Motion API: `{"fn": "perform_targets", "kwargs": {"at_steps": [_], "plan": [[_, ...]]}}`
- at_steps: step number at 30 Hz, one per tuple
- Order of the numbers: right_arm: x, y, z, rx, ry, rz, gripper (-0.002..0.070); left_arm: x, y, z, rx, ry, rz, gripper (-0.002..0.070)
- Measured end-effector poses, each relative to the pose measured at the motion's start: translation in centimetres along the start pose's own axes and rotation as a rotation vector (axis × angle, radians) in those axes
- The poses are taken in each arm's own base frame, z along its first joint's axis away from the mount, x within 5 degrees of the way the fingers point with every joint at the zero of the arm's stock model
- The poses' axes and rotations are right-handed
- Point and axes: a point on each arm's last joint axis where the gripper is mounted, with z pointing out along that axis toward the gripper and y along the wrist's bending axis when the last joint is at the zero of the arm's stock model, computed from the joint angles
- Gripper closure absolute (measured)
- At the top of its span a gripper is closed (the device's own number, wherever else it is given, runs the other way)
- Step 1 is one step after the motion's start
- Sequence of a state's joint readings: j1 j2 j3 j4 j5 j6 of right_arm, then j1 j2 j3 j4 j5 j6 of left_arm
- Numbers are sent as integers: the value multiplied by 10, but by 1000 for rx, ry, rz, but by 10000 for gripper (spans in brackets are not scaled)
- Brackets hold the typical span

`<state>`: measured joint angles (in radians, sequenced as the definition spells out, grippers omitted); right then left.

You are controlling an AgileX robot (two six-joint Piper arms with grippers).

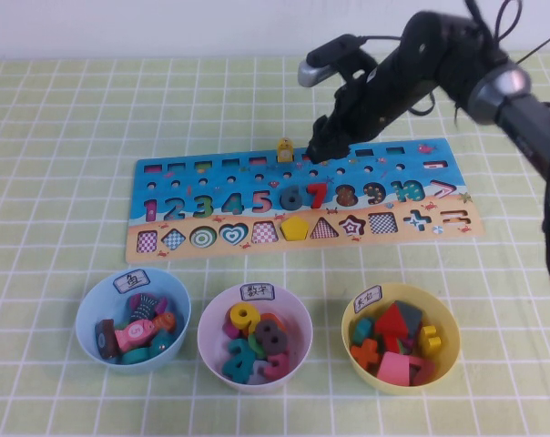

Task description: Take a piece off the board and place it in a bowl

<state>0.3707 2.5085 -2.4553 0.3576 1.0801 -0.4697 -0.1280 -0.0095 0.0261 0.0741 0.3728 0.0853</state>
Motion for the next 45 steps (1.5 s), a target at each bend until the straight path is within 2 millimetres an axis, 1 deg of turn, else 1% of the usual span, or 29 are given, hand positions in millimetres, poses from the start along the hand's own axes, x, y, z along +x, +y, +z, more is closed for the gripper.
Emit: {"fn": "perform_targets", "kwargs": {"at_steps": [2,6,8,9,10,13,17,21,24,27,30,31,34,37,39,40,41,43,45], "plan": [[-1,-1,-16,-10,22,0,309,0,0,0,0,0,0,680],[-6,5,-47,-24,45,-32,310,0,0,0,0,0,0,680],[-11,9,-62,-21,31,-47,310,0,0,0,0,0,0,680],[-12,11,-66,-23,23,-48,310,0,0,0,0,0,0,680],[-16,14,-76,-31,1,-50,310,0,0,0,0,0,0,680],[-23,23,-92,-80,-54,-36,310,0,0,0,0,0,0,680],[-34,39,-115,-185,-145,-12,310,0,0,0,0,0,0,680],[-40,57,-133,-207,-172,-35,310,0,0,0,0,0,0,680],[-38,74,-147,-222,-163,-51,310,0,0,0,0,0,0,680],[-27,93,-156,-242,-113,-63,310,0,0,0,0,0,0,680],[-9,120,-157,-278,-42,-127,310,0,0,0,0,0,0,680],[-2,129,-154,-297,-13,-151,310,0,0,0,0,0,0,680],[15,167,-150,-369,34,-315,310,0,0,0,0,0,0,680],[24,209,-136,-473,52,-484,310,0,0,0,0,0,0,680],[27,230,-126,-524,56,-548,310,0,0,0,0,0,0,680],[28,236,-120,-532,54,-563,310,0,0,0,0,0,0,679],[27,247,-110,-529,29,-579,310,0,0,0,0,0,0,680],[25,256,-94,-511,-11,-584,311,0,0,0,0,0,0,680],[23,260,-72,-484,-41,-569,310,0,0,0,0,0,0,680]]}}
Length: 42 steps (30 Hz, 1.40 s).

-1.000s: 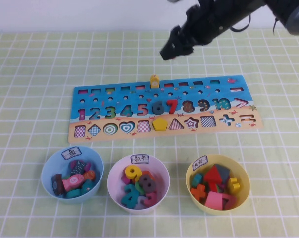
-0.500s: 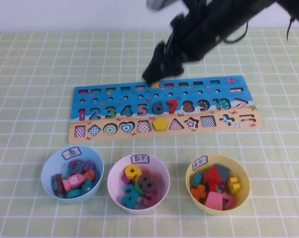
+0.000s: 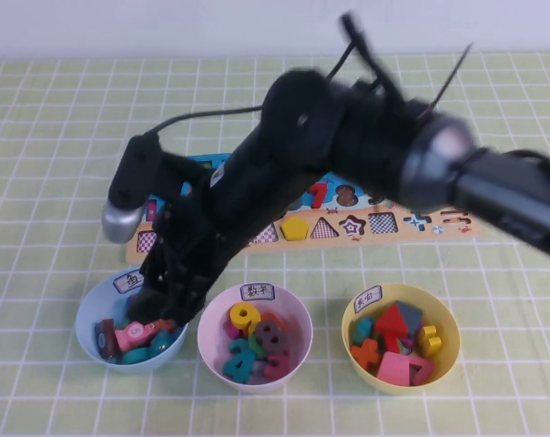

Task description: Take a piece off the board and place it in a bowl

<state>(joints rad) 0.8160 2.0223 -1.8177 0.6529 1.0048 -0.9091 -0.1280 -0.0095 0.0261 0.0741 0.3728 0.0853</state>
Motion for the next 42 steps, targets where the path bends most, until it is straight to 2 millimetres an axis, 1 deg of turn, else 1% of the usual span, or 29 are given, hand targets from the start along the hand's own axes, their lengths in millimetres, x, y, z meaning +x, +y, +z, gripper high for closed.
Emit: {"fn": "perform_targets", "kwargs": {"at_steps": [4,7,9,12,14,17,19,21,22,23,24,26,27,30,34,36,38,40,42], "plan": [[10,-17,37,34,-21,54,311,0,0,0,0,0,0,680],[17,-25,55,45,-41,97,301,0,0,0,0,0,0,680],[20,-29,64,54,-52,123,272,0,0,0,0,0,0,680],[22,-32,69,69,-67,138,230,0,0,0,0,0,0,680],[21,-33,69,74,-73,138,220,0,0,0,0,0,0,680],[13,-33,63,67,-86,122,221,0,0,0,0,0,0,680],[6,-32,55,40,-84,110,253,0,0,0,0,0,0,679],[-5,-28,40,10,-76,121,344,0,0,0,0,0,0,680],[-8,-28,32,4,-69,128,400,0,0,0,0,0,0,679],[-11,-25,24,-11,-58,132,466,0,0,0,0,0,0,679],[-16,-24,10,-14,-54,135,555,0,0,0,0,0,0,680],[-20,-20,-10,-31,-34,135,628,0,0,0,0,0,0,680],[-21,-19,-21,-34,-25,143,650,0,0,0,0,0,0,680],[-19,-20,-49,-21,-18,195,679,0,0,0,0,0,0,680],[-17,-20,-84,29,-47,253,688,0,0,0,0,0,0,680],[-15,-15,-101,60,-68,271,690,0,0,0,0,0,0,680],[-12,-8,-112,96,-97,285,691,0,0,0,0,0,0,680],[-9,4,-127,154,-139,282,691,0,0,0,0,0,0,680],[-2,16,-139,209,-186,288,691,0,0,0,0,0,0,680]]}}
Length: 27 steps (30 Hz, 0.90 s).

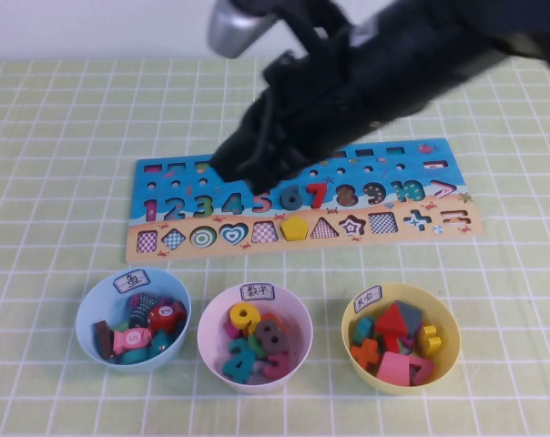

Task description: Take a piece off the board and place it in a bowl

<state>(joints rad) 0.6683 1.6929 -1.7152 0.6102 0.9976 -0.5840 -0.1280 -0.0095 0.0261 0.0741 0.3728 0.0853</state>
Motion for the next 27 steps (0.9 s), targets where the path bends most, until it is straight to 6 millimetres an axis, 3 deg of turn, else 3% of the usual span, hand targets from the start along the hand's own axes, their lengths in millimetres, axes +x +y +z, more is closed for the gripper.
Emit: {"fn": "perform_targets", "kwargs": {"at_steps": [10,13,20,27], "plan": [[71,47,-77,160,-202,23,691,0,0,0,0,0,0,680],[92,57,-92,199,-258,26,691,0,0,0,0,0,0,680],[128,71,-102,180,-207,29,691,0,0,0,0,0,0,680],[160,57,-97,313,-218,22,691,0,0,0,0,0,0,680]]}}
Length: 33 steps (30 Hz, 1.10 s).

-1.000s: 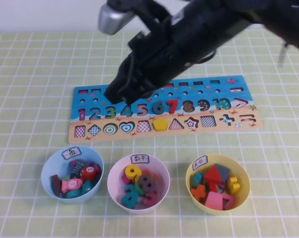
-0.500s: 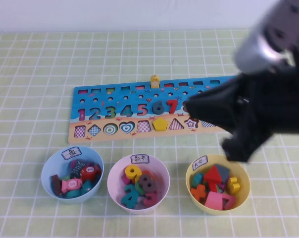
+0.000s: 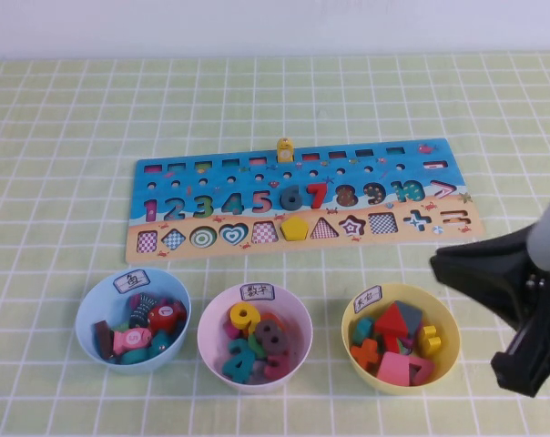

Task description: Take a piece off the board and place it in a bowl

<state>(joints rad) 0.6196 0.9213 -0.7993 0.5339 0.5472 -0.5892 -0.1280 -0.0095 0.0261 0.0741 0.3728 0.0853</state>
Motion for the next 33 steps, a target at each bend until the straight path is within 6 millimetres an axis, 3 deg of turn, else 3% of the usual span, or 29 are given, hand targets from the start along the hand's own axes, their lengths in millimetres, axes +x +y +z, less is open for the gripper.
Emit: {"fn": "perform_targets", "kwargs": {"at_steps": [8,13,21,28,33], "plan": [[49,-11,-10,240,-232,-31,692,0,0,0,0,0,0,680],[84,-16,-31,395,-387,-16,692,0,0,0,0,0,0,680],[143,-24,-61,686,-479,55,692,0,0,0,0,0,0,680],[164,-12,-82,849,-603,56,692,0,0,0,0,0,0,680],[168,-11,-83,882,-621,118,692,0,0,0,0,-2,0,680]]}}
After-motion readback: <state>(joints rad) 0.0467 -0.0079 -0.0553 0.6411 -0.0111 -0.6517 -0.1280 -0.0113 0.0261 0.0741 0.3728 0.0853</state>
